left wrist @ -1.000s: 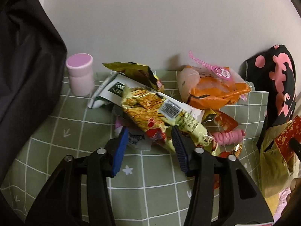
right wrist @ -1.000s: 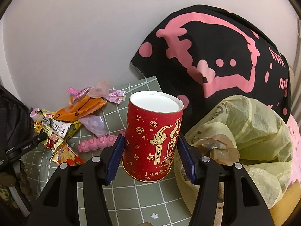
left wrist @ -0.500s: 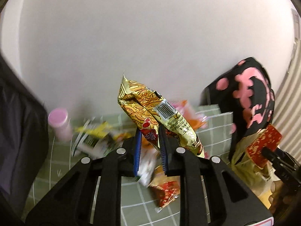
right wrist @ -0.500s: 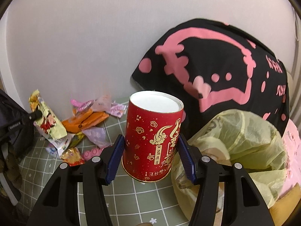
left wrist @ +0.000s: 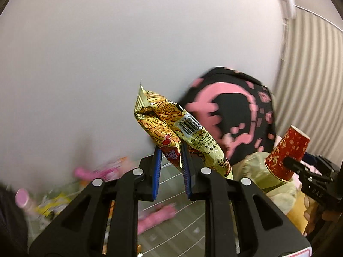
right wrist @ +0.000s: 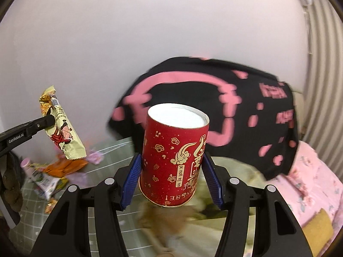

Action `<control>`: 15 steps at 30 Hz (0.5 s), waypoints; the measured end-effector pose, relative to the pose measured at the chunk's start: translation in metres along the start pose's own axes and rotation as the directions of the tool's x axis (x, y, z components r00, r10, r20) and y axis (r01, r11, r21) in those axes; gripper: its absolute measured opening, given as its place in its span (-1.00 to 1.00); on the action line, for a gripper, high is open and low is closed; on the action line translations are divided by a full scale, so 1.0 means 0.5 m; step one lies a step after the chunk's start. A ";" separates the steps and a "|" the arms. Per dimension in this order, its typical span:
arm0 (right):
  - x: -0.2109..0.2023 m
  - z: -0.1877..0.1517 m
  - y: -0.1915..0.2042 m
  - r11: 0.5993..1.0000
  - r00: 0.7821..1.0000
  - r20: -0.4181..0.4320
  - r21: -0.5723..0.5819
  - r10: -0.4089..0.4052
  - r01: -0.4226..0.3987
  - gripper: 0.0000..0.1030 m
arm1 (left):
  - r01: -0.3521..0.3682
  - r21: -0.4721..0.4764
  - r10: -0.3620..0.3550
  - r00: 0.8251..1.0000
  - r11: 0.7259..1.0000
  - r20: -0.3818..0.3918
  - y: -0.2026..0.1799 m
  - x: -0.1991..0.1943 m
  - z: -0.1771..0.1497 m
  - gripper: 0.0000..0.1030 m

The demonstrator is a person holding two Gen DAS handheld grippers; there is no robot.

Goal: Collect trash
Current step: 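Carry both items over the yellow trash bag and release them inside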

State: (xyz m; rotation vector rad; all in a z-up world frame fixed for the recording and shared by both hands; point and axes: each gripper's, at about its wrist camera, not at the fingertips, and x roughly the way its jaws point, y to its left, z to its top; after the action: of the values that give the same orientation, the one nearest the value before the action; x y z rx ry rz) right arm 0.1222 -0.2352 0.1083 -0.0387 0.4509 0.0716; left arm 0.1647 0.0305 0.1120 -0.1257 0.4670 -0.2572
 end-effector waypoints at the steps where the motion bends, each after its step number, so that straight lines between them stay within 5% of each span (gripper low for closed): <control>1: -0.005 0.000 -0.017 1.000 1.000 0.004 0.009 -0.018 0.018 0.05 | 0.029 0.020 -0.029 1.000 0.999 0.000 -0.026 0.011 0.007 -0.67; 15: -0.064 -0.053 -0.263 0.949 0.963 -0.021 0.163 -0.269 0.268 0.05 | 0.273 0.235 -0.259 0.962 0.933 -0.092 -0.328 0.162 0.015 -0.66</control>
State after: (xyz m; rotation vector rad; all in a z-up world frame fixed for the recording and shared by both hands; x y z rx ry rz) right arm 0.0921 -0.3697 0.1014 0.0630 0.4449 -0.2342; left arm 0.2025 -0.1487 0.1130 0.0624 0.4735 -0.5845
